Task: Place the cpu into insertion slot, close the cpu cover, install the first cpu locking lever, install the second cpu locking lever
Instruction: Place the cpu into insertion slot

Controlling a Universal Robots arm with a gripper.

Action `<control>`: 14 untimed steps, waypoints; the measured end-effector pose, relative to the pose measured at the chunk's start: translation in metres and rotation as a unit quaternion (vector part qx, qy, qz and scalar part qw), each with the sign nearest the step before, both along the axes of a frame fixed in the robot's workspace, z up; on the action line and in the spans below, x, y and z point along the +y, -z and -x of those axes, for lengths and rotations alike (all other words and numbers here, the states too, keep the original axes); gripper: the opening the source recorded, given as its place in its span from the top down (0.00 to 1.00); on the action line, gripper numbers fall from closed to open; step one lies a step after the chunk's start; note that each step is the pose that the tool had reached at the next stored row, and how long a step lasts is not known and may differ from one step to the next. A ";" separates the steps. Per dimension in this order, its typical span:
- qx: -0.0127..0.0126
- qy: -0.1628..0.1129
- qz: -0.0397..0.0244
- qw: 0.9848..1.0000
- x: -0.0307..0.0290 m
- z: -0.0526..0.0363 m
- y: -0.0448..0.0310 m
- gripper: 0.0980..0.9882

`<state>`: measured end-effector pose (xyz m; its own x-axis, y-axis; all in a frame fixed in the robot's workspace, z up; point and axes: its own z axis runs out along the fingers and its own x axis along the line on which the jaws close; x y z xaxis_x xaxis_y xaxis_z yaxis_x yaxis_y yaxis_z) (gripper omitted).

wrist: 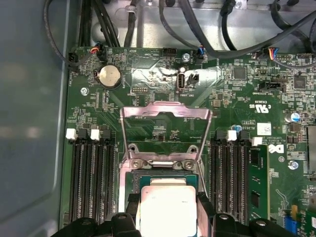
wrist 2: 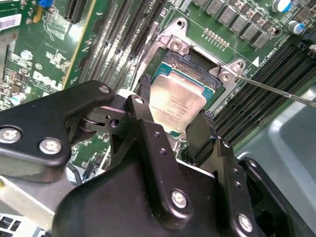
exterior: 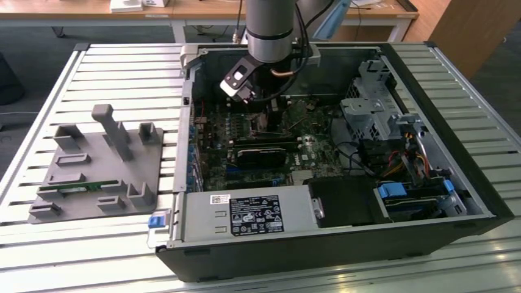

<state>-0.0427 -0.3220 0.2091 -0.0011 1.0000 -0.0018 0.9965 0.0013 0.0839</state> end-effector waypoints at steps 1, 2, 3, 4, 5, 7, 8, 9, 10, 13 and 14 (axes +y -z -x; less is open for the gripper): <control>0.000 0.001 0.000 1.000 0.0005 0.0000 0.0005 0.51; 0.000 0.002 0.000 1.000 0.0007 0.0001 0.0010 0.51; 0.000 0.003 0.000 1.000 0.0008 0.0002 0.0014 0.51; 0.000 0.004 0.000 1.000 0.0008 0.0005 0.0018 0.51; 0.000 0.005 0.000 1.000 0.0009 0.0007 0.0024 0.51; 0.000 0.005 0.000 1.000 0.0010 0.0008 0.0035 0.51; 0.000 0.006 0.000 1.000 0.0011 0.0008 0.0040 0.51; 0.000 0.006 0.000 1.000 0.0013 0.0008 0.0045 0.51; 0.000 0.007 0.000 1.000 0.0014 0.0008 0.0048 0.51; 0.000 0.009 0.000 1.000 0.0019 0.0009 0.0059 0.51; 0.000 0.009 0.000 1.000 0.0021 0.0009 0.0064 0.51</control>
<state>-0.0436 -0.3199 0.2027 0.0166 0.9999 -0.0018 0.9963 -0.0164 0.0839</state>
